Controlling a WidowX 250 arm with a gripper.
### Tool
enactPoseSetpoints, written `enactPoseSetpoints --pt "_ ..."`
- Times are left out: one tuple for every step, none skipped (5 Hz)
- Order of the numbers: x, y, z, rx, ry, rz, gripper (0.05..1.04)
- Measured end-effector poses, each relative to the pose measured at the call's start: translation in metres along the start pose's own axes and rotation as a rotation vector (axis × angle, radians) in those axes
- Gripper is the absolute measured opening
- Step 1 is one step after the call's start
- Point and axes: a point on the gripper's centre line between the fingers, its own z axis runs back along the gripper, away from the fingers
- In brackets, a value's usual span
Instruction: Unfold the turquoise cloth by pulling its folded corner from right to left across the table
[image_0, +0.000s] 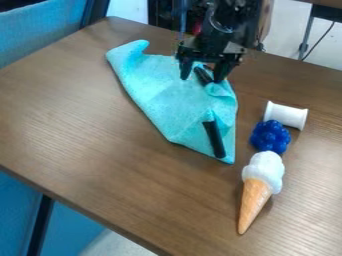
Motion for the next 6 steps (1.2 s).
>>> enactPoseSetpoints --pt "-0.0038 0.0013 -0.0047 0.006 0.003 -0.016 0.930" --pt "-0.0034 0.0019 -0.0047 0.010 0.001 -0.012 0.876" --pt "-0.0067 0.0007 -0.0071 0.026 0.006 -0.023 0.554" --pt "-0.0046 -0.0017 -0.0033 0.027 -0.001 -0.049 0.297" --pt "-0.0045 -0.0038 -0.0030 0.018 -0.003 -0.073 0.124" --pt "-0.0014 -0.0060 0.0012 -0.003 0.006 -0.071 0.060"
